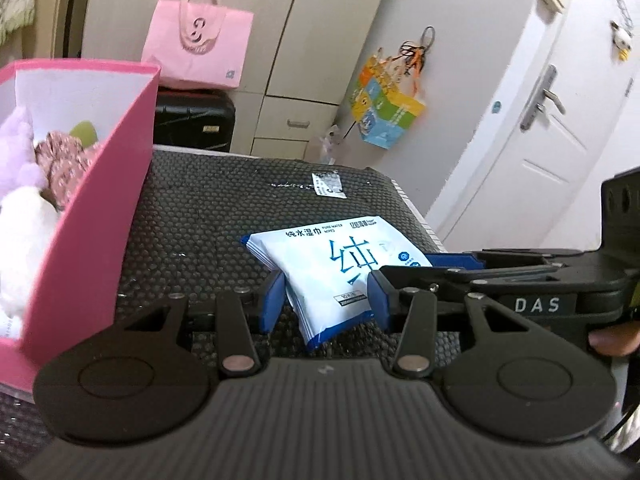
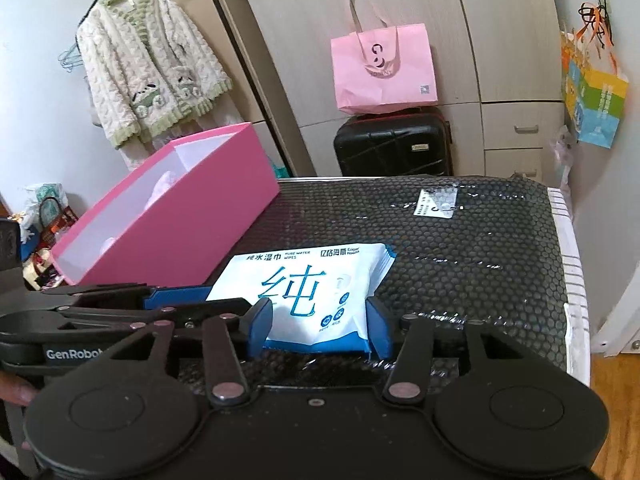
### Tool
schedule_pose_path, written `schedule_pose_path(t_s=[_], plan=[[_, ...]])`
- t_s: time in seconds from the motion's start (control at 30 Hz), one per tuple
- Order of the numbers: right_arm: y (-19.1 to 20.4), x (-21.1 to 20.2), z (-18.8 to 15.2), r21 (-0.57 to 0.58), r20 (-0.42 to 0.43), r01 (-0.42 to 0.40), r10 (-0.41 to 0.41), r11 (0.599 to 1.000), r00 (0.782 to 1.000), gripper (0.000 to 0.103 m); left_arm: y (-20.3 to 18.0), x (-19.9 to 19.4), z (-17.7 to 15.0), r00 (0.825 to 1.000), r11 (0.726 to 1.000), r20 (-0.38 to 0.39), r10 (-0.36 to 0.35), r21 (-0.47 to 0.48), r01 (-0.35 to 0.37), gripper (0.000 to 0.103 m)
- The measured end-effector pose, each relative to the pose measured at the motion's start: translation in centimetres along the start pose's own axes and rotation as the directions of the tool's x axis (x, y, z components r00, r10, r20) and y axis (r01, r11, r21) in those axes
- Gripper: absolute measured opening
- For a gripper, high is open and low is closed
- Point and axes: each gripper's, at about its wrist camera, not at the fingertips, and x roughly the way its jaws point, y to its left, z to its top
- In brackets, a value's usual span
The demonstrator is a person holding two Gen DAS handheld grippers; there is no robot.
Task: Organize soft objects
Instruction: 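Carry the wipes pack with both tools over the pink box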
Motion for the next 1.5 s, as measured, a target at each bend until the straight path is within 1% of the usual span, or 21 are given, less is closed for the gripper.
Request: schedule_pose_path(t_s=[0.07,0.17,0.3,0.43,0.6,0.73,0.9,1.0,1.07,1.17,1.3,1.37,1.5], plan=[[0.7,-0.8,-0.2,-0.009,0.008,-0.007,0.007,1.0,1.0,0.058,0.0,-1.0,-0.1,1.0,0.999,0.008,-0.018,0.033,0.018,0.044],[1.9,-2.2,-0.4,-0.042,0.02,-0.038,0.039,0.998,0.999,0.058,0.2,-2.4,0.2,0.999,0.995,0.007,-0.034,0.092,0.034,0.044],[3.5,-3.8,-0.5,-0.075,0.023,-0.1,0.102,0.992,0.995,0.057,0.6,-4.8,0.5,0.999,0.991,0.013,-0.042,0.125,0.04,0.044],[5.3,-4.9,-0.5,-0.096,0.023,-0.129,0.132,0.987,0.991,0.051,0.7,-7.4,0.5,0.999,0.986,0.034,-0.033,0.165,0.027,0.044],[7.8,-6.1,-0.5,-0.134,0.031,-0.156,0.161,0.979,0.986,0.045,1.0,-10.6,0.3,0.997,0.98,0.072,-0.02,0.197,0.006,0.044],[9.9,-6.2,0.1,-0.155,0.031,-0.175,0.182,0.972,0.983,0.045,1.8,-12.6,0.5,0.996,0.984,0.092,0.001,0.175,-0.018,0.044],[12.8,-6.0,1.1,-0.202,0.034,-0.184,0.194,0.962,0.98,0.045,3.0,-15.4,0.9,0.991,0.983,0.127,0.035,0.174,-0.057,0.044],[14.5,-5.7,1.9,-0.226,0.037,-0.203,0.217,0.953,0.976,0.045,4.0,-17.1,1.4,0.988,0.984,0.146,0.049,0.165,-0.073,0.044],[15.6,-5.5,2.3,-0.244,0.045,-0.212,0.229,0.946,0.972,0.046,4.7,-18.1,1.7,0.984,0.984,0.169,0.059,0.156,-0.086,0.044],[17.2,-5.0,3.1,-0.271,0.058,-0.226,0.25,0.936,0.966,0.047,5.9,-19.6,2.4,0.972,0.982,0.22,0.08,0.149,-0.115,0.044],[18.9,-3.2,4.3,-0.3,0.059,-0.229,0.257,0.926,0.965,0.047,7.7,-20.3,3.4,0.963,0.979,0.249,0.106,0.143,-0.145,0.045],[19.4,-1.6,5.2,-0.307,0.047,-0.227,0.253,0.924,0.966,0.047,9.1,-19.6,4.0,0.963,0.98,0.236,0.128,0.119,-0.16,0.045],[19.4,2.2,7.1,-0.271,0.004,-0.247,0.257,0.931,0.966,0.047,11.9,-17.9,4.8,0.963,0.981,0.214,0.164,0.067,-0.182,0.045]])
